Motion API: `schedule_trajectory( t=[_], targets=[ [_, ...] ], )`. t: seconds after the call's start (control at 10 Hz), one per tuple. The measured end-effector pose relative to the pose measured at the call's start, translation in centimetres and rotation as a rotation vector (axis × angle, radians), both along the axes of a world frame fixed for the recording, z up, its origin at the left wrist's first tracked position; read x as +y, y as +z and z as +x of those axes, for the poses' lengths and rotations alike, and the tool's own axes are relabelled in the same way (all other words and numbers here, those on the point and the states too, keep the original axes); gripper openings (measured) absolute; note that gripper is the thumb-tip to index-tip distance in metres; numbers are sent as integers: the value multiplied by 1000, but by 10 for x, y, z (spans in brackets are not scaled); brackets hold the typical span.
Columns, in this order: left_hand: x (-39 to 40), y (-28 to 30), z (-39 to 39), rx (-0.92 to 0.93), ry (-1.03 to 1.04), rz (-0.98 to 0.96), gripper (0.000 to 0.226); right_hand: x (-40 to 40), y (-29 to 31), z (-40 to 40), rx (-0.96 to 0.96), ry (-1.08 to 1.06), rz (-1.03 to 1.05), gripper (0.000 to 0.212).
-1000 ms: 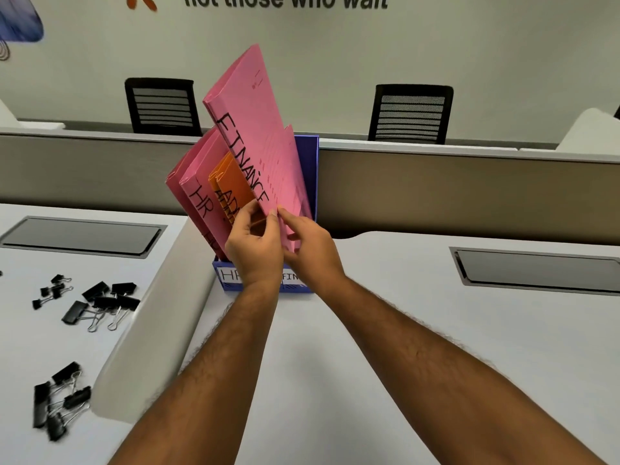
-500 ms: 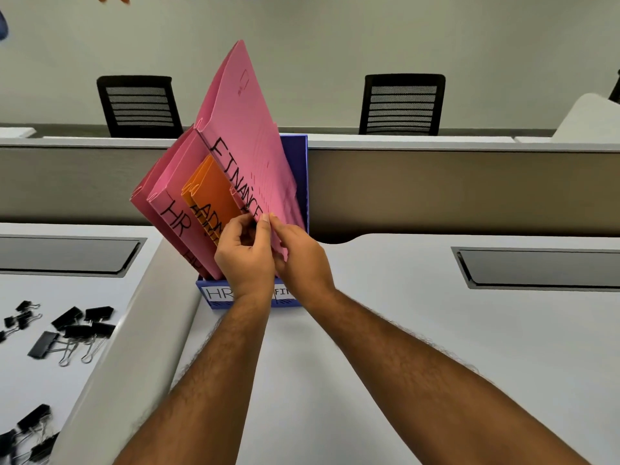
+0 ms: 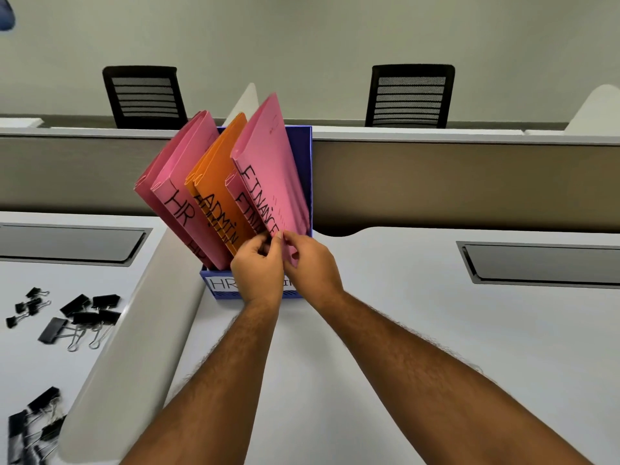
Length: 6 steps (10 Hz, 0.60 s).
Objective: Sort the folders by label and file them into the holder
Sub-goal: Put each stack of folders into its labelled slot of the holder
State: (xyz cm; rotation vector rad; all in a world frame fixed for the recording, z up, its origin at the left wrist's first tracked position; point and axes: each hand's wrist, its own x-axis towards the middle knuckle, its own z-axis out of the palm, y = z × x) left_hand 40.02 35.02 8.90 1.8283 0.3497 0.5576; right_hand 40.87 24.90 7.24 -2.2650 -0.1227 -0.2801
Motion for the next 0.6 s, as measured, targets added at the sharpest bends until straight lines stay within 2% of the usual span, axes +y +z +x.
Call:
schedule_trajectory(
  t=[0.1, 0.2, 0.6],
  targets=[
    [2, -19, -6, 172, -81, 23, 28, -8, -7, -3, 44, 10, -27, 47],
    [2, -25, -10, 226, -95, 35, 28, -13, -11, -5, 91, 12, -43, 52],
    [11, -47, -59, 294, -77, 79, 12, -34, -10, -50, 97, 30, -66, 60]
  ],
)
